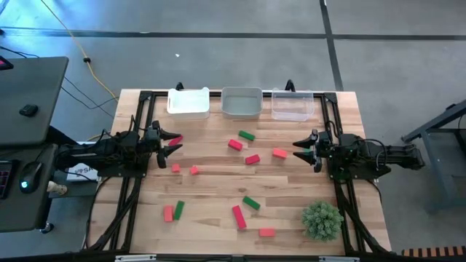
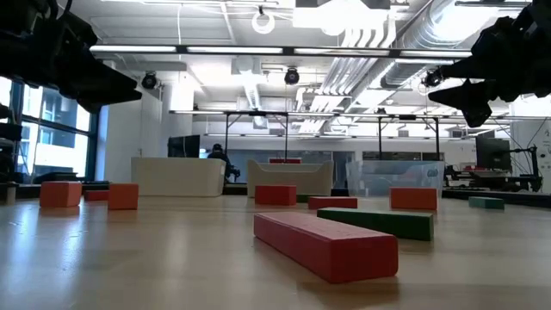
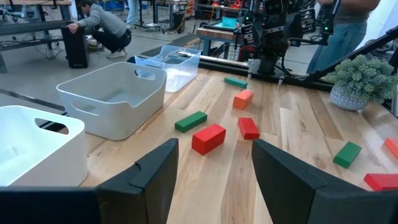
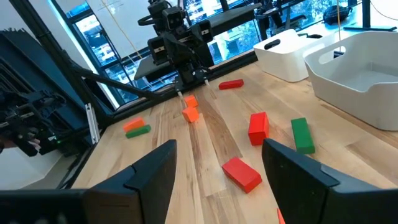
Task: Sort & place blocks by color
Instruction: Put the top right orange block into the transparent bin
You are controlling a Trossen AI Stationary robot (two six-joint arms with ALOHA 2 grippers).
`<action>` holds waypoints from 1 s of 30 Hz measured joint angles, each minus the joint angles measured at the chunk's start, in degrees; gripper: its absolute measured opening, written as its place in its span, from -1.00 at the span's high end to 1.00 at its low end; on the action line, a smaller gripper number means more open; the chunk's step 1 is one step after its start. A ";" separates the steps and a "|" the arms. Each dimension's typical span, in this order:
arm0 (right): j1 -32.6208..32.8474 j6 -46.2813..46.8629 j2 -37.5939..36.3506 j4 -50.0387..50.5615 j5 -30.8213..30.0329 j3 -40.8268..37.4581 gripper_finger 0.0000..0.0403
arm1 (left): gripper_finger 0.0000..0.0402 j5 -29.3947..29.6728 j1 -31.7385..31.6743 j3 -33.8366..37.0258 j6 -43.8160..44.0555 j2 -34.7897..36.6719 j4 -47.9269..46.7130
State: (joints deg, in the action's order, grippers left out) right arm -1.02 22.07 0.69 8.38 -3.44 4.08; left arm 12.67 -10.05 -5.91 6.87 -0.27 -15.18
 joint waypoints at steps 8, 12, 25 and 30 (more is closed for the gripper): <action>0.00 10.52 0.02 -0.01 -1.77 -0.01 -0.13 | 0.04 0.15 -0.01 -0.01 5.55 0.00 0.02; 0.00 14.13 0.02 -0.55 -5.75 -0.02 -0.13 | 0.04 0.19 0.00 0.00 6.45 0.00 0.04; 0.00 8.16 0.02 -23.29 -15.18 0.00 -0.13 | 0.04 0.17 0.00 0.00 6.47 0.00 0.09; 0.00 7.40 0.39 -25.25 -17.93 1.65 -0.13 | 0.04 0.17 0.00 -0.02 6.47 0.02 0.11</action>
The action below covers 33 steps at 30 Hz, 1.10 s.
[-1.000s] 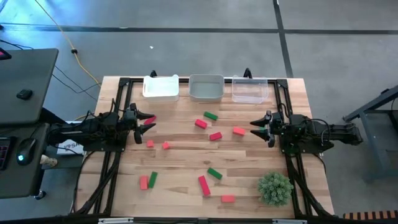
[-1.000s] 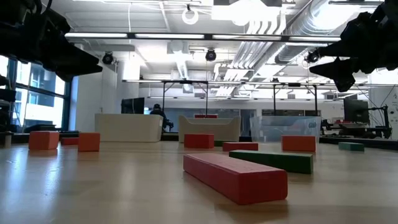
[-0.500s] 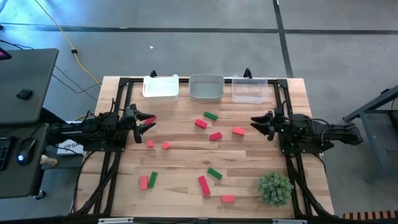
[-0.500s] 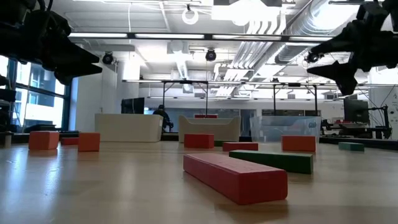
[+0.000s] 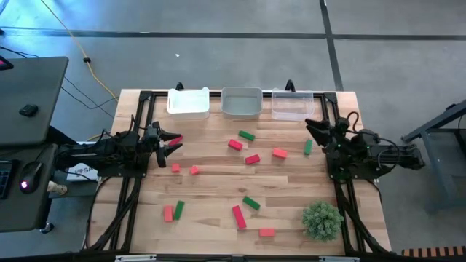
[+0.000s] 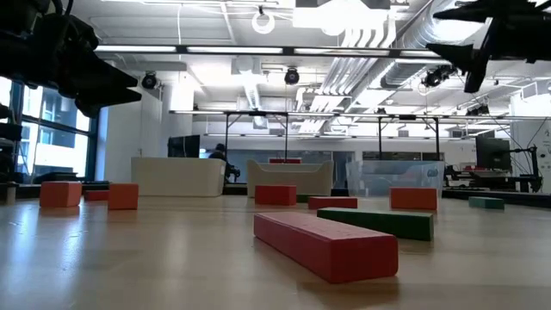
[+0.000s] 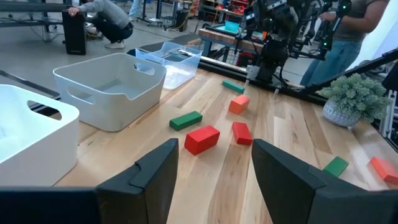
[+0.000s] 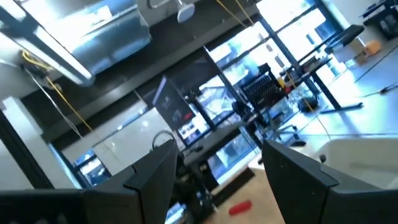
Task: Sort & place blocks by color
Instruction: Put the top right orange block into the transparent bin
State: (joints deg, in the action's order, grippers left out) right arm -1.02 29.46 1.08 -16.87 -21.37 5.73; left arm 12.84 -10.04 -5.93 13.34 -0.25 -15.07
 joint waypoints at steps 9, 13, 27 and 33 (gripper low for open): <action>0.00 -8.84 8.74 10.58 -0.19 13.77 -0.13 | 0.04 0.00 0.00 0.00 0.02 0.00 2.29; 0.00 -7.52 15.68 23.70 -0.48 21.42 -0.13 | 0.04 0.43 0.00 0.01 0.18 0.00 3.87; -0.02 -1.19 39.56 47.73 7.76 32.14 -0.13 | 0.04 1.11 0.00 0.01 -0.01 -0.01 6.35; -0.02 -0.96 47.12 47.70 10.21 32.14 -0.13 | 0.04 1.52 0.00 0.00 -0.02 0.00 8.00</action>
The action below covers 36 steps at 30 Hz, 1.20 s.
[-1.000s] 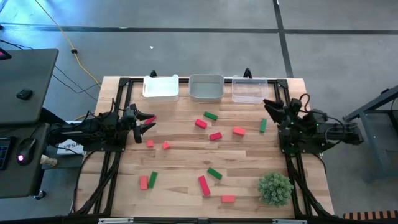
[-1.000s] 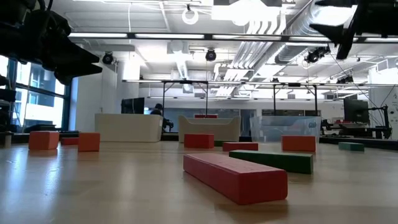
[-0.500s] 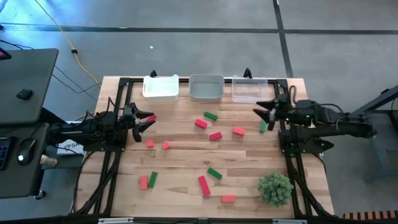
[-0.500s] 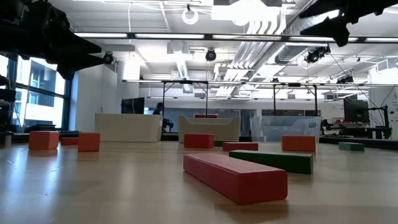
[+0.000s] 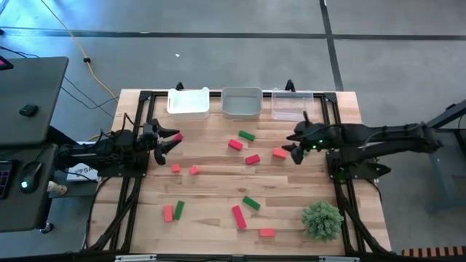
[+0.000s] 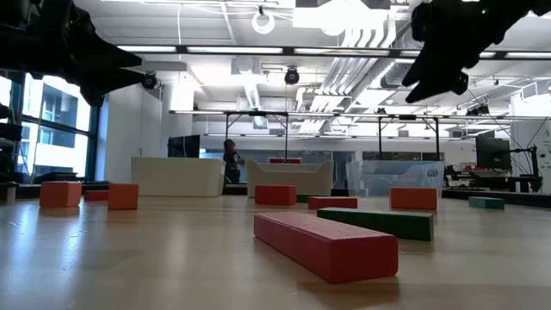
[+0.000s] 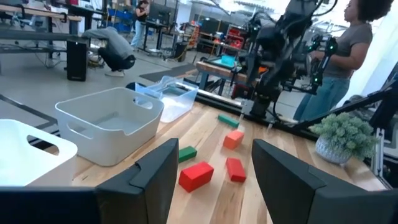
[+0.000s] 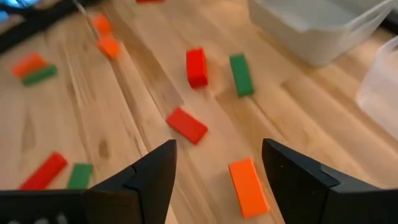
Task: Sort & place blocks by color
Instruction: Put the top right orange block into the transparent bin
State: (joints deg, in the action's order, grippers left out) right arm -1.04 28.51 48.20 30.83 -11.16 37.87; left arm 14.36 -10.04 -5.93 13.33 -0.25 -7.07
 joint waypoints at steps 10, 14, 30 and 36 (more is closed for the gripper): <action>-0.19 0.03 10.74 -0.18 2.72 -0.02 -0.13 | 0.04 0.02 -0.01 0.01 -5.11 0.00 -0.17; -0.22 -0.03 14.16 -0.23 3.17 -0.07 -0.13 | 0.04 0.05 -0.02 0.00 -5.10 0.00 -0.28; -3.17 -10.44 27.60 9.79 6.25 8.17 -0.13 | 0.04 0.21 -0.02 0.00 -4.99 0.00 -0.42; -4.28 -13.44 31.88 9.78 8.35 8.33 -0.13 | 0.04 0.21 0.00 0.00 -4.99 0.00 -0.60</action>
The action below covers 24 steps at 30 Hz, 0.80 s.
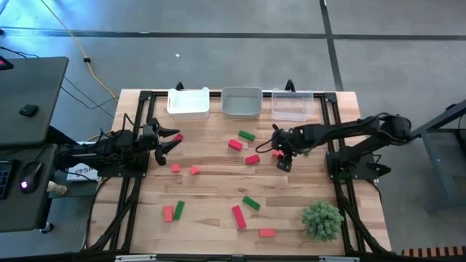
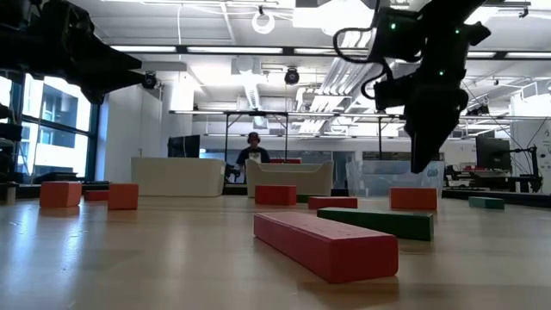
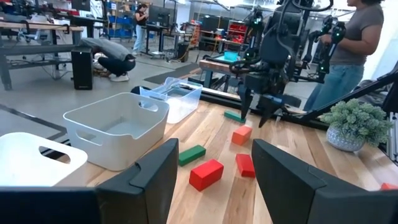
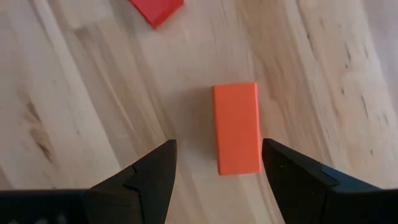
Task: Sort & place blocks by color
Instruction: Put the top right orange block into the transparent bin
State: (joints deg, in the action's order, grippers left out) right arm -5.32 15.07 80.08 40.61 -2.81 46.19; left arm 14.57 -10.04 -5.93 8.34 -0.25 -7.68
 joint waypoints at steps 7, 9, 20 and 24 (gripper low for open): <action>-1.10 -1.66 4.06 -0.14 -0.13 0.00 -0.13 | 0.04 0.00 0.00 0.00 0.00 0.00 -0.04; -1.48 -1.68 4.95 -0.14 -0.25 0.00 -0.13 | 0.04 0.00 -0.02 0.00 0.00 0.00 -0.07; -1.84 -2.10 9.03 -1.66 -0.56 0.00 -0.13 | 0.04 0.00 -0.02 0.00 0.00 -0.02 -0.25; -1.81 -1.64 11.00 -2.22 -0.58 0.00 -0.13 | 0.04 0.00 0.00 0.00 0.00 -0.01 -0.25</action>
State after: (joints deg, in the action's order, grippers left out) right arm -7.14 13.43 91.08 38.40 -3.39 46.19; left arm 14.57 -10.04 -5.93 8.34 -0.26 -7.92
